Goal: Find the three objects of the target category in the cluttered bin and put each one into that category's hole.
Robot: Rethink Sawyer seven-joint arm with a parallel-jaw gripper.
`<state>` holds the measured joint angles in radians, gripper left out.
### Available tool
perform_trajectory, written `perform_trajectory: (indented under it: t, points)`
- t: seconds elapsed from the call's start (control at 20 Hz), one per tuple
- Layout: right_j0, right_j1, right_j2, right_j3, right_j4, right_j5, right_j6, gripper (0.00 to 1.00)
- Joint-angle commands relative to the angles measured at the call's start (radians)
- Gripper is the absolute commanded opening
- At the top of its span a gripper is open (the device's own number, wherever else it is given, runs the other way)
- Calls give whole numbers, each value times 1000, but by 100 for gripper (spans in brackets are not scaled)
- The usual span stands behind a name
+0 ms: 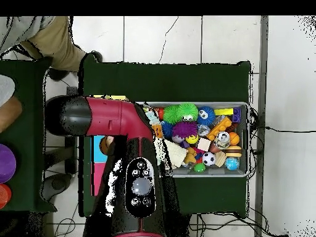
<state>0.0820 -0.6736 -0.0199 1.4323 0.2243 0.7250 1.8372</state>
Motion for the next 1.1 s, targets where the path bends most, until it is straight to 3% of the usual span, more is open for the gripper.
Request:
perform_trajectory:
  t: [0.05,0.6,1.1]
  points:
    - [-36,98,95,43,3,-103,104,0]
    - [-75,104,130,69,2,-139,67,0]
    - [-148,97,223,212,-25,-342,71,0]
